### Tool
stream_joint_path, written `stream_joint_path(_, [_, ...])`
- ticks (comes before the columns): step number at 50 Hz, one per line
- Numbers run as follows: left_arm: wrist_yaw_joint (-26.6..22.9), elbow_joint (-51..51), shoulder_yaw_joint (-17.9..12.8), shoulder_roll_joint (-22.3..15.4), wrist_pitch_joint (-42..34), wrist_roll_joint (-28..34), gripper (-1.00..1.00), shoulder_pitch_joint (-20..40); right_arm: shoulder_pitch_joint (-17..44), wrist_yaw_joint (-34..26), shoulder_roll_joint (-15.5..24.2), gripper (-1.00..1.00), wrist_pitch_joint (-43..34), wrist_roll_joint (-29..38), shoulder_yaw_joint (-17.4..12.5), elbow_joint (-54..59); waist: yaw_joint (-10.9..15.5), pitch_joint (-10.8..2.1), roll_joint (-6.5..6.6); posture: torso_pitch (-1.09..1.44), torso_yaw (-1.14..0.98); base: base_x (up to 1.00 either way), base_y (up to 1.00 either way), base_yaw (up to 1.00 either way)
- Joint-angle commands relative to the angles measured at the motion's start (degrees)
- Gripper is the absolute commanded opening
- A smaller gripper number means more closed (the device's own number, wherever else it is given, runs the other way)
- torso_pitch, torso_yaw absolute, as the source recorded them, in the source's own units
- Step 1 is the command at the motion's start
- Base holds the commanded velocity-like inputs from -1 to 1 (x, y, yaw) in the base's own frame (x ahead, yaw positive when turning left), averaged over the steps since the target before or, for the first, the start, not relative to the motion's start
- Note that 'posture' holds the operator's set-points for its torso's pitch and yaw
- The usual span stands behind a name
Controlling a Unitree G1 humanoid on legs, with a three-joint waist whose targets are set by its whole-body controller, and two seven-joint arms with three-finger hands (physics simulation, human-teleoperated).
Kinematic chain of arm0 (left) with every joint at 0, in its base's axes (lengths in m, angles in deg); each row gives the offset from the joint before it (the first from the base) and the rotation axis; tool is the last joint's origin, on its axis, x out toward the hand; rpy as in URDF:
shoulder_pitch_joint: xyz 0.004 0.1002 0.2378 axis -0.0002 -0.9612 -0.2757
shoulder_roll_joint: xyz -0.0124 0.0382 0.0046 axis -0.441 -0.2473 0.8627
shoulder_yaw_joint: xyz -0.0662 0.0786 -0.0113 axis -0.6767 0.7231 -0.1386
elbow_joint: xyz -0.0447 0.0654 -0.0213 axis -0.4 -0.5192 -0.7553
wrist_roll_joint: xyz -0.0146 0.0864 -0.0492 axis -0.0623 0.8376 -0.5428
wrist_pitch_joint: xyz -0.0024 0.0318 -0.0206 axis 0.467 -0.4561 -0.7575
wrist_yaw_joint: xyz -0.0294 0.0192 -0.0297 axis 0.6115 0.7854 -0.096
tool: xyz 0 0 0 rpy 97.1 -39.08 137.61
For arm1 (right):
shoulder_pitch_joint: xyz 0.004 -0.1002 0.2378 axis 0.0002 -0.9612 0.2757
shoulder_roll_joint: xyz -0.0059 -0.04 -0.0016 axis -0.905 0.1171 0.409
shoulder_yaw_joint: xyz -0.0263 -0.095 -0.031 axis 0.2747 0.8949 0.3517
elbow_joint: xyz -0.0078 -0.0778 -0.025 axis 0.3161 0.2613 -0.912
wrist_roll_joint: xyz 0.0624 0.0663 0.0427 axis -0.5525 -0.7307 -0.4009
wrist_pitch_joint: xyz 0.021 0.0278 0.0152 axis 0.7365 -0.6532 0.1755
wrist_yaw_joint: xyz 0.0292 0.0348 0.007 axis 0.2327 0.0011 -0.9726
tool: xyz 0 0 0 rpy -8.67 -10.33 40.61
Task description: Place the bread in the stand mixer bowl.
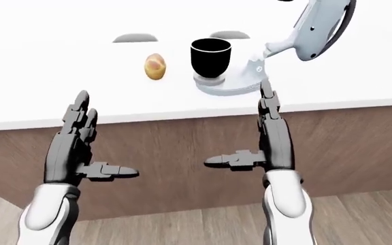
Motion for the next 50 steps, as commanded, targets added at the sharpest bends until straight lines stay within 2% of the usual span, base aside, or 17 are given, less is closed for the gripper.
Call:
stream_joint_path(1, [0.57,2.75,-1.08,-0.45,2.04,0.35,1.0,1.24,1.55,0.01,0.08,1.0,2.05,-0.2,0.54,-2.34,0.21,-0.93,-0.09,0.0,0.0,0.17,0.0,0.0])
stream_joint_path(6, [0.58,3.26,-0.57,-0.29,1.75,0.71,1.0,1.12,1.48,0.06,0.03,1.0,1.74,-0.02,0.75,-2.69,0.05,-0.04,2.86,0.0,0.0,0.17,0.0,0.0])
stream_joint_path(9, [0.57,3.51,-0.46,-0.25,1.6,0.84,1.0,1.06,1.47,-0.06,0.09,1.0,1.93,-0.17,0.5,-2.53,-0.21,-1.32,7.46,0.0,0.0,0.17,0.0,0.0])
stream_joint_path(10, [0.54,3.54,-0.52,-0.25,1.6,0.8,1.0,1.05,1.48,-0.1,0.12,1.0,2.01,-0.22,0.43,-2.45,0.52,-1.28,5.55,0.0,0.0,0.17,0.0,0.0])
stream_joint_path(12, [0.54,3.54,-0.53,-0.25,1.62,0.82,1.0,1.02,1.44,-0.14,0.15,1.0,2.18,-0.32,0.28,-2.33,0.55,-0.71,5.92,0.0,0.0,0.18,0.0,0.0])
stream_joint_path(18, [0.57,3.32,-0.46,-0.23,1.88,1.06,1.0,1.04,1.23,0.09,0.17,1.0,2.42,-0.14,0.26,-2.22,1.02,-0.66,2.94,0.0,0.0,0.17,0.0,0.0])
stream_joint_path(22, [0.54,3.49,-0.41,-0.24,1.7,1.2,1.0,1.13,1.18,0.19,0.09,1.0,2.14,0.06,0.53,-2.57,1.05,-1.36,-1.94,0.0,0.0,0.17,0.0,0.0])
stream_joint_path(23, [0.54,3.46,-0.39,-0.23,1.72,1.21,1.0,1.14,1.15,0.22,0.06,1.0,2.01,0.13,0.61,-2.7,0.35,-1.24,0.18,0.0,0.0,0.16,0.0,0.0])
stream_joint_path(25, [0.53,3.38,-0.42,-0.23,1.75,1.22,1.0,1.19,1.17,0.2,0.05,1.0,1.76,0.23,0.69,-2.95,0.35,-1.01,-0.68,0.0,0.0,0.17,0.0,0.0])
stream_joint_path(31, [0.53,3.28,-0.38,-0.21,1.89,1.29,1.0,1.14,1.03,0.1,0.03,1.0,1.57,0.27,0.62,-3.23,0.06,-0.11,2.56,0.0,0.0,0.18,0.0,0.0])
stream_joint_path(33, [0.49,3.44,-0.43,-0.21,1.67,1.27,1.0,1.26,1.07,0.06,0.04,1.0,1.71,0.26,0.54,-2.99,-0.25,-0.41,4.91,0.0,0.0,0.18,-0.03,0.0])
stream_joint_path(34, [0.47,3.49,-0.47,-0.22,1.56,1.26,1.0,1.32,1.04,0.06,0.02,1.0,1.79,0.22,0.5,-2.94,-0.31,-1.06,6.99,0.0,0.0,0.16,-0.03,0.0])
stream_joint_path(43, [0.38,3.75,-0.26,-0.3,0.83,1.55,1.0,1.86,0.94,0.17,-0.04,1.0,2.94,-0.14,0.29,-1.7,0.97,-0.65,3.33,0.0,0.0,0.18,-0.03,0.0])
stream_joint_path(45, [0.32,3.98,-0.23,-0.31,0.48,1.6,1.0,2.02,0.91,0.27,-0.09,1.0,3.03,-0.16,0.3,-1.56,1.21,-0.75,1.5,0.0,0.0,0.18,-0.03,0.0])
stream_joint_path(47, [0.3,4.06,-0.12,-0.29,0.46,1.67,1.0,1.96,0.84,0.31,-0.08,1.0,3.04,-0.18,0.32,-1.56,1.18,-1.78,-1.94,0.0,0.0,0.18,-0.03,0.0])
stream_joint_path(48, [0.27,4.11,-0.12,-0.29,0.41,1.67,1.0,1.97,0.81,0.3,-0.06,1.0,3.13,-0.24,0.24,-1.53,0.79,-1.53,-0.7,0.0,0.0,0.18,-0.02,0.0])
stream_joint_path(50, [0.24,4.15,-0.09,-0.26,0.43,1.67,1.0,1.93,0.71,0.34,-0.08,1.0,3.27,-0.31,0.18,-1.47,0.64,-0.83,-0.96,0.0,0.0,0.18,-0.03,0.0])
